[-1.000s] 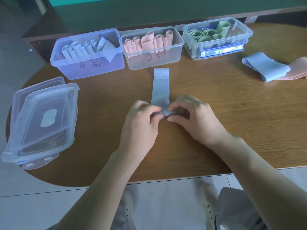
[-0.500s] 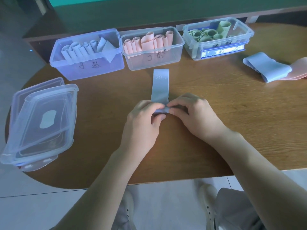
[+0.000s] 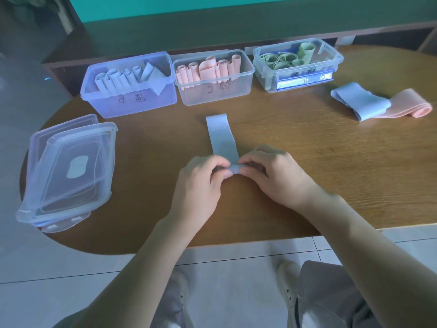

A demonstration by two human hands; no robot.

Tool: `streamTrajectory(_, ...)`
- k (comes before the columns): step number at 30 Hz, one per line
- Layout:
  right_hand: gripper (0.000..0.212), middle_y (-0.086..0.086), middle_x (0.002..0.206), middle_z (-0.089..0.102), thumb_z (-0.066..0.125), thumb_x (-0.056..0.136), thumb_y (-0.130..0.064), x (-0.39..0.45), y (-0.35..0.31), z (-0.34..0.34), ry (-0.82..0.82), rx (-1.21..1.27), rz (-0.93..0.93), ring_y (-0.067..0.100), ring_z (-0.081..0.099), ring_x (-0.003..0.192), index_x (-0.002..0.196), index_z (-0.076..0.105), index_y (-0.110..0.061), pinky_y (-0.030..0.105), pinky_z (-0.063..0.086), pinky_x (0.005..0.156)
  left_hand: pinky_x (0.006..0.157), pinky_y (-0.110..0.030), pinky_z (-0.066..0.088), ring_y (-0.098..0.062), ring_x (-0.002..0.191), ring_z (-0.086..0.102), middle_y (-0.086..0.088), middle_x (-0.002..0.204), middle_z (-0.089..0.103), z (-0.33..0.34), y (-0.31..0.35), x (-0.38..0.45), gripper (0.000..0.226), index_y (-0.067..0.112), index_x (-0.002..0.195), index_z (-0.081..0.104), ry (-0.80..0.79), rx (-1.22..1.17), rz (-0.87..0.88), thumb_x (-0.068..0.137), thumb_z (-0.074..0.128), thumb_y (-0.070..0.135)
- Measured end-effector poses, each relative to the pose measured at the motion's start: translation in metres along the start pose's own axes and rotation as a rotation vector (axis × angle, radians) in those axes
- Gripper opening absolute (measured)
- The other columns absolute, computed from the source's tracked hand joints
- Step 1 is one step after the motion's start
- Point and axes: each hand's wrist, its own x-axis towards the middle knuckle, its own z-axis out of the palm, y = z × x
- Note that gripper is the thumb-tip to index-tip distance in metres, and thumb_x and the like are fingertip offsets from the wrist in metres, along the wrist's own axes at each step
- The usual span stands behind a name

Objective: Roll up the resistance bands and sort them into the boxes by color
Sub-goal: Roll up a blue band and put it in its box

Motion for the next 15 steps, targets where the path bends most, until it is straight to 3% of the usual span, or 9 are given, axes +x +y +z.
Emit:
streamTrajectory(3,0.013,-0.007,0.09,0.062,0.073,0.093,-0.029,-0.013,-0.005,-0.005,-0.047,0.04,-0.018,0.004,0.056,0.075,0.101,0.076,-0.02,0.018,0.046,0.073,0.068,-0.022,0.049,-0.008,0.076,0.06,0.006,0.087,0.072,-0.006,0.005,-0.014,0.011,0.015,0.095,0.077,-0.003,-0.008,0.012,0.085,0.081,0.015)
streamTrajectory(7,0.012,-0.009,0.096,0.059,0.077,0.09,-0.024,-0.014,-0.008,-0.004,-0.03,0.027,0.001,-0.001,0.052,0.081,0.101,0.078,-0.021,0.011,0.037,0.078,0.068,-0.026,0.048,-0.016,0.074,0.062,0.006,0.083,0.072,-0.008,0.006,-0.018,0.01,0.013,0.091,0.077,0.012,0.003,0.048,0.083,0.083,0.012)
streamTrajectory(11,0.022,-0.011,0.103,0.066,0.071,0.09,-0.007,-0.006,-0.012,-0.002,-0.058,0.046,-0.064,0.006,0.057,0.093,0.11,0.073,-0.018,0.016,0.044,0.085,0.065,-0.024,0.045,-0.016,0.072,0.059,0.005,0.079,0.069,-0.007,0.005,-0.017,0.007,0.011,0.086,0.075,0.01,0.01,0.043,0.084,0.081,0.011)
streamTrajectory(15,0.024,-0.009,0.101,0.071,0.067,0.093,-0.005,0.0,-0.009,-0.004,-0.132,0.126,-0.037,0.005,0.064,0.097,0.113,0.072,-0.017,0.02,0.049,0.09,0.063,-0.027,0.045,-0.019,0.07,0.059,0.003,0.077,0.067,-0.005,0.003,-0.017,0.009,0.009,0.084,0.071,0.022,0.014,0.055,0.086,0.08,0.01)
